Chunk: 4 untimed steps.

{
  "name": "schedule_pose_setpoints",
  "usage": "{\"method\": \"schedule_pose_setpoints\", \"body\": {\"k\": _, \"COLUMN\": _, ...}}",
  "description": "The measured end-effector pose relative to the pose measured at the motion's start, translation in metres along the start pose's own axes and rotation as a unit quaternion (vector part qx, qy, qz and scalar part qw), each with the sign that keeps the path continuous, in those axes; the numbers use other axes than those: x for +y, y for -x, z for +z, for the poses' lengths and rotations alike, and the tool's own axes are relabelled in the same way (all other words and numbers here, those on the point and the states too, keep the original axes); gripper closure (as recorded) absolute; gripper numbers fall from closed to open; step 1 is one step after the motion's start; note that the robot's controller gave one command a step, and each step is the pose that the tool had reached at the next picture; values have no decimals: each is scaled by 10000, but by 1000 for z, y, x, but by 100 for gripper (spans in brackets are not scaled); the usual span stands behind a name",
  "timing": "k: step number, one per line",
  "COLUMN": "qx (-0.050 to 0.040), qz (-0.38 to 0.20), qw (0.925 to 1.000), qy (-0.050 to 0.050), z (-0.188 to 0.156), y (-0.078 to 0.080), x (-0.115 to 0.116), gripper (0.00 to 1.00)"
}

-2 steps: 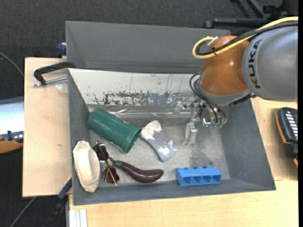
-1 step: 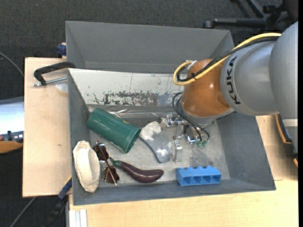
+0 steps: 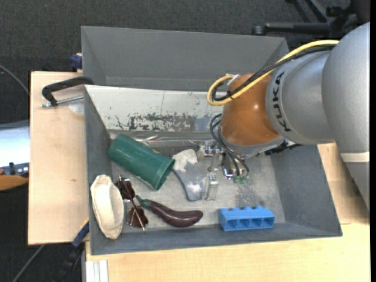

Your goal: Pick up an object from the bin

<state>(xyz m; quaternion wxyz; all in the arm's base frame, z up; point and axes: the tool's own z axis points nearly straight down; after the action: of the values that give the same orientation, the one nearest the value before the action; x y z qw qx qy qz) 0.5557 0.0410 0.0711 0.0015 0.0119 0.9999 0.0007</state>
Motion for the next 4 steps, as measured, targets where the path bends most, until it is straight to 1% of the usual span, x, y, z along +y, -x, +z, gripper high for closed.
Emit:
{"method": "schedule_pose_setpoints", "body": {"k": 1, "qx": -14, "qz": -705, "qw": 9975, "qy": 12, "z": -1, "y": 18, "x": 50, "gripper": 100}}
{"method": "schedule_pose_setpoints", "body": {"k": 2, "qx": -14, "qz": -705, "qw": 9975, "qy": 12, "z": -1, "y": 17, "x": 50, "gripper": 100}}
{"method": "schedule_pose_setpoints", "body": {"k": 3, "qx": 4, "qz": -743, "qw": 9972, "qy": 11, "z": -46, "y": 9, "x": 43, "gripper": 100}}
{"method": "schedule_pose_setpoints", "body": {"k": 4, "qx": -50, "qz": -803, "qw": 9968, "qy": 14, "z": -109, "y": 15, "x": 40, "gripper": 100}}
